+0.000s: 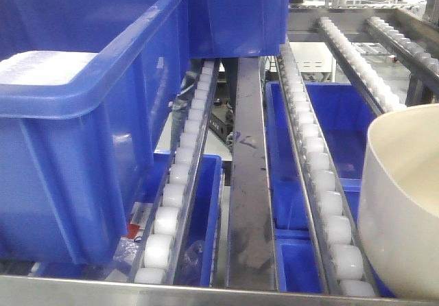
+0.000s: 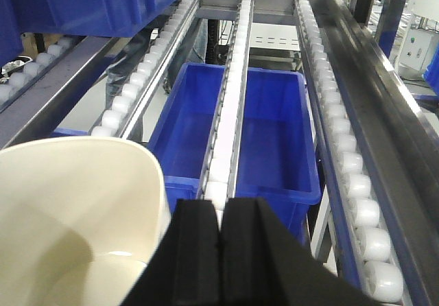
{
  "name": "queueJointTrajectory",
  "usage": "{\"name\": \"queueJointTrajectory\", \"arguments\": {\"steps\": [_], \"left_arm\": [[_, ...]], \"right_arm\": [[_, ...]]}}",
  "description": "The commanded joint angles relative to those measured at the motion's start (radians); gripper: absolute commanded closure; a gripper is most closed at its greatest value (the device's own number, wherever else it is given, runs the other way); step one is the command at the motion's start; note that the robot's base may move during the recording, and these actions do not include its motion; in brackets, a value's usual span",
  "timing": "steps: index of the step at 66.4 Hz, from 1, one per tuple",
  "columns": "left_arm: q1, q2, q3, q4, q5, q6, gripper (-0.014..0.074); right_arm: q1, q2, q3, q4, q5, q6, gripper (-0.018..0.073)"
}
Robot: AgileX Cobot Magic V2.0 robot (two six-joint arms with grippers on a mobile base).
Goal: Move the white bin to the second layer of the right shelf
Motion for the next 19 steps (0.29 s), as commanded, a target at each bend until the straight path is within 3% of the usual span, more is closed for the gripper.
{"name": "queueJointTrajectory", "arguments": {"steps": [1,19], "left_arm": [[-0.003,-0.016,0.037,0.000,-0.086,-0.003,0.0512],[-0.003,-0.016,0.037,0.000,-0.086,-0.003,0.0512]], "right_arm": [[-0.005,-0.015,-0.017,-0.003,-0.092,-0.009,0.0503],[-0.005,-0.015,-0.017,-0.003,-0.092,-0.009,0.0503]]}}
